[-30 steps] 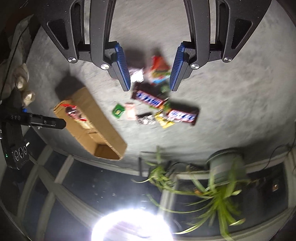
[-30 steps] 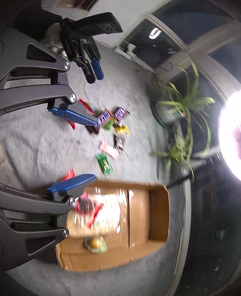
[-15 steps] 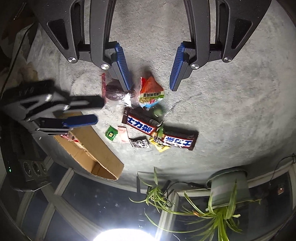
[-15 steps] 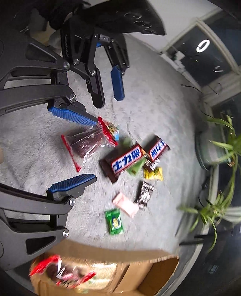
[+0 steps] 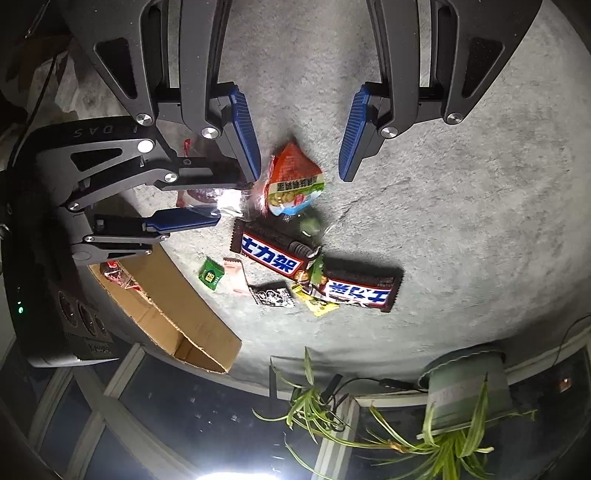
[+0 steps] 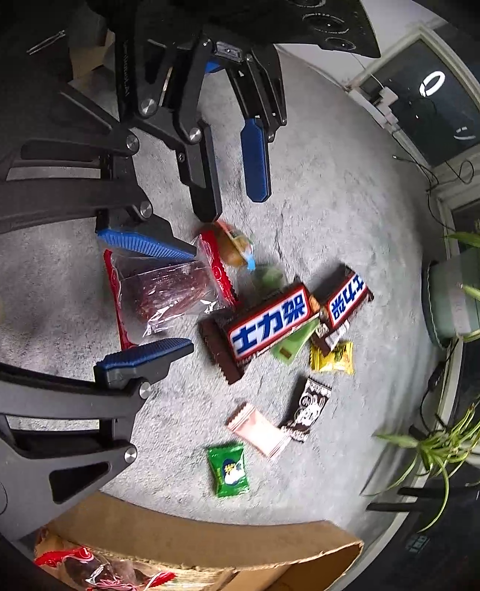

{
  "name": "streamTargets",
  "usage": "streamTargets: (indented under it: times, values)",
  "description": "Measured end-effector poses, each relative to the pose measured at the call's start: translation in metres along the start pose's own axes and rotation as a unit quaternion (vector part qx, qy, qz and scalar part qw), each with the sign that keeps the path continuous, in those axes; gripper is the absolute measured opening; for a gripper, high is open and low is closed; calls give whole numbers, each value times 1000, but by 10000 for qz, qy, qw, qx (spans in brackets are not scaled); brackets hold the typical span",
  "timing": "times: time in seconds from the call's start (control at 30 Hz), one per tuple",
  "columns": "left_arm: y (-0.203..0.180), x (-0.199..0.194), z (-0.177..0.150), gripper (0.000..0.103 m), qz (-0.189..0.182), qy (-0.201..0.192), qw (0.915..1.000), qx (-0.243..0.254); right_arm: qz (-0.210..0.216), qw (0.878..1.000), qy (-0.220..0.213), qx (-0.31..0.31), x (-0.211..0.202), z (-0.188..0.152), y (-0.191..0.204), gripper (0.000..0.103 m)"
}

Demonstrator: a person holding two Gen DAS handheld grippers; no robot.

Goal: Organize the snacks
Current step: 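Grasp a clear bag of dried meat with the right gripper while the left grasps a printed snack bag, then carry both bags over the box and lower them inside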

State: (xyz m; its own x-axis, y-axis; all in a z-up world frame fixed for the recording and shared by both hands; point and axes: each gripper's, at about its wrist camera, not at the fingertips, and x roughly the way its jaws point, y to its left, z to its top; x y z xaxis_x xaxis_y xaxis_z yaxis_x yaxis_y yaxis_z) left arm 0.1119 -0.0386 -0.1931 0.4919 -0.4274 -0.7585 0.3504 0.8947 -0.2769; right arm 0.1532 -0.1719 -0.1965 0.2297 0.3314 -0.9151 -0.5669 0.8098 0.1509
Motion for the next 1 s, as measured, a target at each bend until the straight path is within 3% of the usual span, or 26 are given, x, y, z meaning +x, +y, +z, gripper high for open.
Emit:
streamTargets:
  times: [0.2, 0.43, 0.57, 0.7, 0.77, 1.0]
  values:
    - [-4, 16, 8, 42, 56, 92, 9999, 60, 68, 9998, 23, 195, -2, -3, -11, 46]
    - [-8, 27, 11, 42, 206, 181, 9992, 303, 85, 9999, 123, -55, -1, -7, -7, 46]
    - [-10, 29, 11, 32, 243, 146, 9988, 390, 54, 9999, 108, -96, -2, -7, -5, 45]
    - [-10, 28, 9, 31, 302, 106, 9985, 440, -33, 9998, 61, -165, -5, -8, -2, 40]
    - [-8, 23, 8, 23, 281, 10, 9988, 397, -32, 9999, 12, -123, -7, -8, -2, 38]
    - [-5, 17, 9, 23, 314, -42, 9990, 318, 21, 9999, -147, 3, -18, -10, -8, 36]
